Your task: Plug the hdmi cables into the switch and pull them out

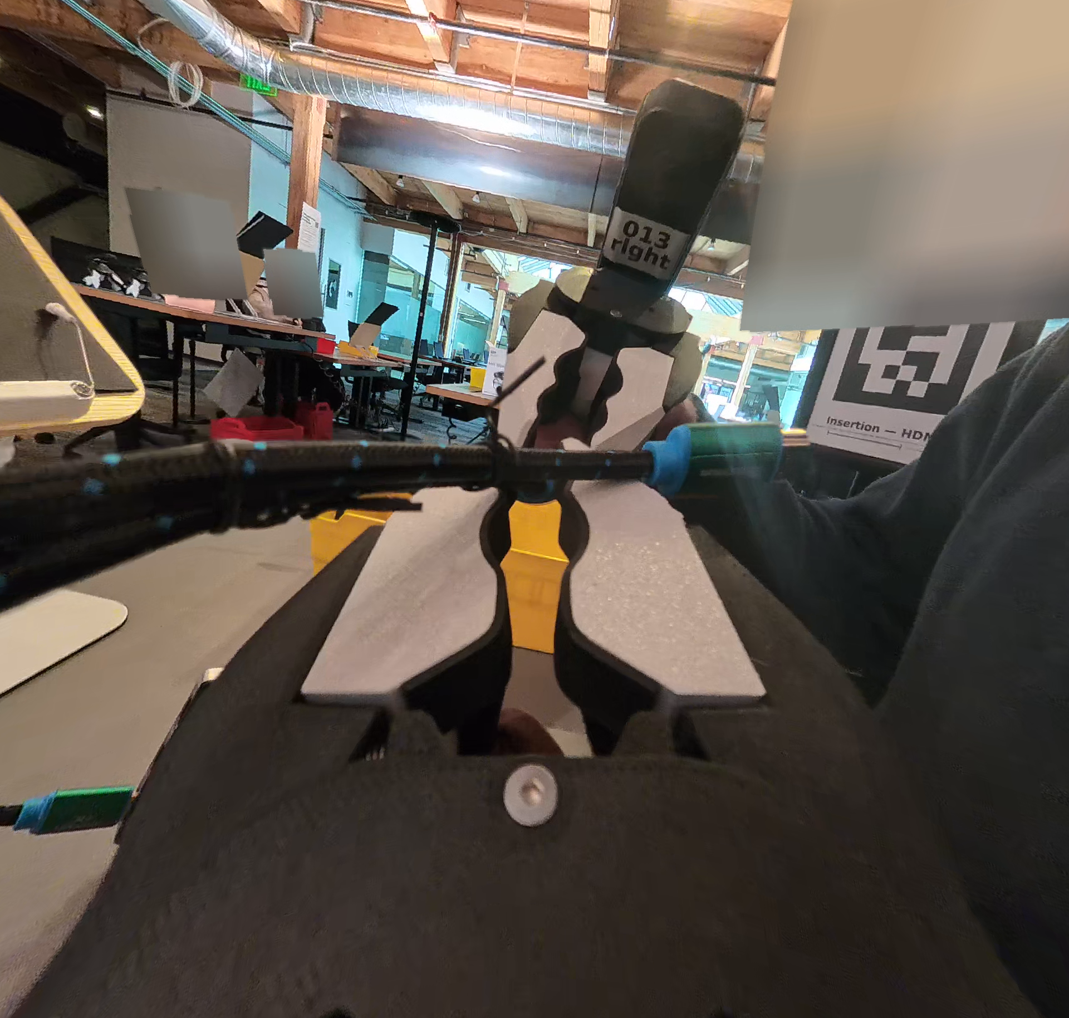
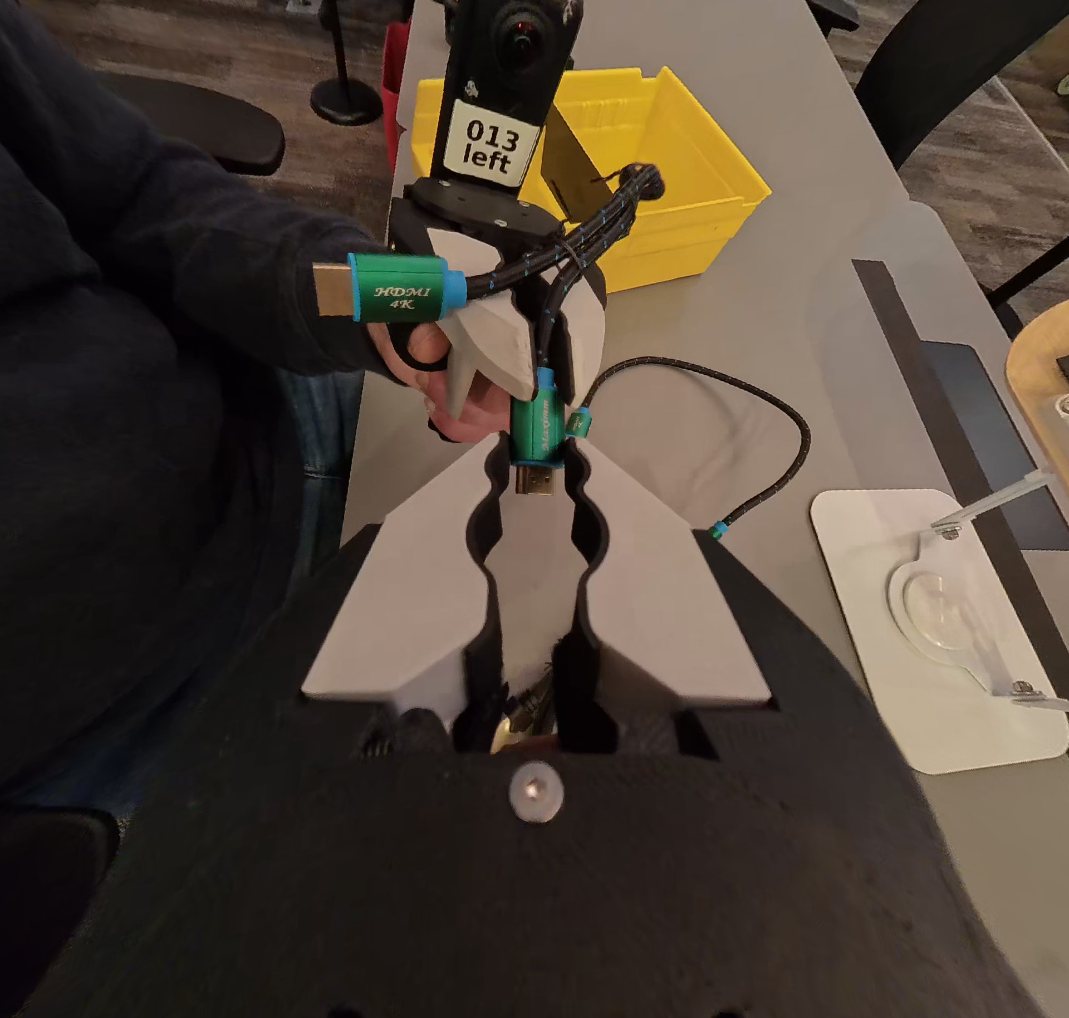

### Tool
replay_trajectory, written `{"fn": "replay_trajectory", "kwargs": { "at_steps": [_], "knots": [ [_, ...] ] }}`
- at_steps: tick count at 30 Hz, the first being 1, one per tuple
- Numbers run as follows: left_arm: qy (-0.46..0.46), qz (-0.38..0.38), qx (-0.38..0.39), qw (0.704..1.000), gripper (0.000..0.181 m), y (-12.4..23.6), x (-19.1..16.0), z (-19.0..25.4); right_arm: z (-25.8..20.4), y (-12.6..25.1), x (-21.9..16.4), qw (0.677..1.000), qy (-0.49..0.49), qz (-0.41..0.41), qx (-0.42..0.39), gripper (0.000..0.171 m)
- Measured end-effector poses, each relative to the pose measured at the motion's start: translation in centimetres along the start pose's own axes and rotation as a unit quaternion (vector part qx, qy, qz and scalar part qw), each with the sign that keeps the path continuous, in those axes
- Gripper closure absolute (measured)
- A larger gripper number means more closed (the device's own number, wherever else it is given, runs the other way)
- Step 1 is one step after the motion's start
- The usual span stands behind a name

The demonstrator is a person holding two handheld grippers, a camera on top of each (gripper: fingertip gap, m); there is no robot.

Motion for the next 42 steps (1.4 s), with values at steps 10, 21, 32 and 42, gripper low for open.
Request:
{"fn": "replay_trajectory", "kwargs": {
  "at_steps": [10,21,32,42],
  "knots": [
    [-0.04,-0.065,-0.014,0.997,0.171,-0.4,-1.7,0.5,1.3,-1.9,3.0,0.993,-0.066,0.033,0.095,0.161],
    [-0.074,-0.114,-0.001,0.991,0.171,0.1,-2.8,0.2,1.4,-4.5,2.3,0.98,-0.117,0.005,0.163,0.168],
    [-0.055,-0.11,-0.006,0.992,0.171,0.1,-3.4,0.1,0.9,-5.3,1.8,0.978,-0.103,-0.011,0.18,0.169],
    [-0.064,-0.035,-0.004,0.997,0.172,1.3,-1.3,-0.1,2.1,-1.5,0.6,0.975,-0.171,0.106,0.097,0.127]
  ]
}}
Point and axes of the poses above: each gripper's, where its closed fingertips meet, y back along the fingers, x out of its top, z = x × y across the jaws, the point moved 4 cm from there along y, back along the fingers, and after that the axes turned 4 degrees about x, right-handed, at the moved point
